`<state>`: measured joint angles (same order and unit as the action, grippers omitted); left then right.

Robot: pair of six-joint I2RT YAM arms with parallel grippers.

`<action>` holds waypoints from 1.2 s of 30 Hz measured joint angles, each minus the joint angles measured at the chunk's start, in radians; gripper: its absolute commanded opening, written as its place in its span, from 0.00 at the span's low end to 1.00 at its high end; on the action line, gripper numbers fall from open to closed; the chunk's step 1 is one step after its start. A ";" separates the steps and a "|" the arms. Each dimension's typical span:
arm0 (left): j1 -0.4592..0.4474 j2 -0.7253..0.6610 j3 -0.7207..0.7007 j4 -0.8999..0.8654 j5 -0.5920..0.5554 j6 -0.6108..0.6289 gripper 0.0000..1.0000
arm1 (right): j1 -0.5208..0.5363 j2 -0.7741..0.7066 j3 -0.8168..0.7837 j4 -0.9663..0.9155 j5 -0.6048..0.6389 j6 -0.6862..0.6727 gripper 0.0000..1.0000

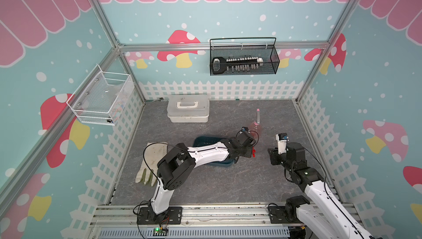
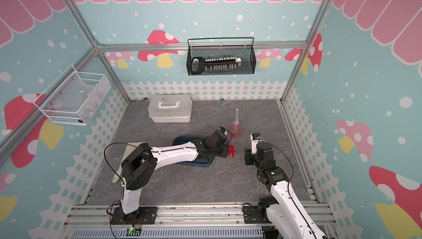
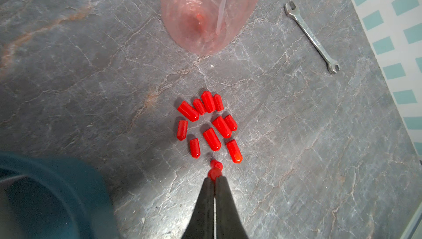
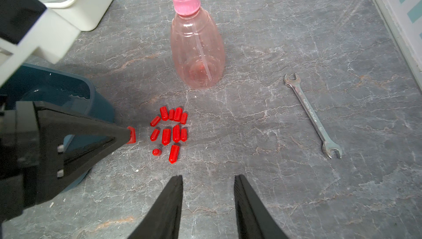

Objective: Take the screw protection sleeves out of the storage box
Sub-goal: Place the screw protection sleeve at the center of the board.

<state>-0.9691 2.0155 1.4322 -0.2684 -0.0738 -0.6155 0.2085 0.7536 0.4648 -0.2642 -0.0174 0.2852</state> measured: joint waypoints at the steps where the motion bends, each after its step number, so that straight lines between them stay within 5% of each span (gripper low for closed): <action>1: 0.000 0.001 0.001 -0.001 0.001 0.002 0.07 | -0.002 0.002 0.000 0.002 -0.002 0.000 0.42; 36: -0.001 0.137 0.160 -0.164 -0.027 0.021 0.07 | -0.034 0.029 -0.006 0.028 -0.064 0.005 0.42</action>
<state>-0.9703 2.1529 1.5921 -0.4324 -0.1005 -0.5941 0.1745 0.7830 0.4583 -0.2359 -0.0811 0.2897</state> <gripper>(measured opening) 0.071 0.415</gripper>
